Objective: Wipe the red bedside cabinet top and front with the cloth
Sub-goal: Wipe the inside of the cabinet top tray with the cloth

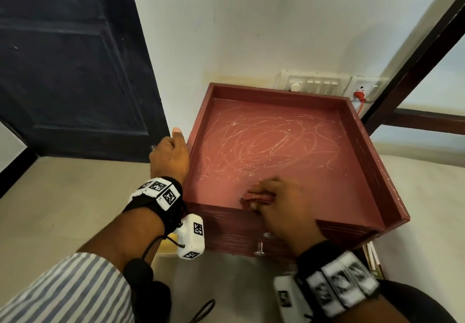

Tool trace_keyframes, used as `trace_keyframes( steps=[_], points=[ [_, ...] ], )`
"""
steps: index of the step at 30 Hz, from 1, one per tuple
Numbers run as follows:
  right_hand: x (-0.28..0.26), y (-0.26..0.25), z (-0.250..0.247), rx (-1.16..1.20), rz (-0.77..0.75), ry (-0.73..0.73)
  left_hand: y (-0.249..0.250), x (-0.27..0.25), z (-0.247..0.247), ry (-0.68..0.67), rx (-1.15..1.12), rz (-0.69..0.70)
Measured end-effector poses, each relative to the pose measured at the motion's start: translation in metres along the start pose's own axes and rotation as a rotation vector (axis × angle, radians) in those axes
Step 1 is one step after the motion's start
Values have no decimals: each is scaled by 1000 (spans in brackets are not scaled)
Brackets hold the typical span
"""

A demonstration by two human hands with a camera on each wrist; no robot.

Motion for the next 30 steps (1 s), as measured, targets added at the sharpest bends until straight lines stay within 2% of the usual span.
trace_keyframes(
  steps=[4,7,11,13,15,18,20,22,25,30],
  points=[
    [18,-62,57,-95,-252,-125,3,-5,-3,14,20,11],
    [18,-83,68,-131,-298,-113,2,-8,-2,31,12,37],
    [0,-48,40,-26,-211,-196,3,-9,-4,19,-19,17],
    [-15,-25,11,150,-68,-237,3,-8,-4,13,-16,15],
    [-30,-1,-32,188,49,-231,1,-6,-3,6,-14,30],
    [-44,40,-101,23,186,-92,-1,-4,-1,3,-12,42],
    [-51,59,-128,-66,279,2,-2,-4,1,-3,-15,34],
    [-53,68,-131,-76,302,58,-2,-4,0,1,-16,28],
    [-48,64,-113,-107,220,109,-2,-4,0,5,-14,36],
    [-36,31,-55,-182,58,40,-1,-5,0,12,14,58]
  ],
)
Point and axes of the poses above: each hand's wrist, its own x-axis towards the middle knuckle, its own z-axis out of the palm, y = z × x, the point moved 1 cm from there along x, towards the middle knuckle, and after that the axes turned 5 degrees about x, right-handed, at the moved point
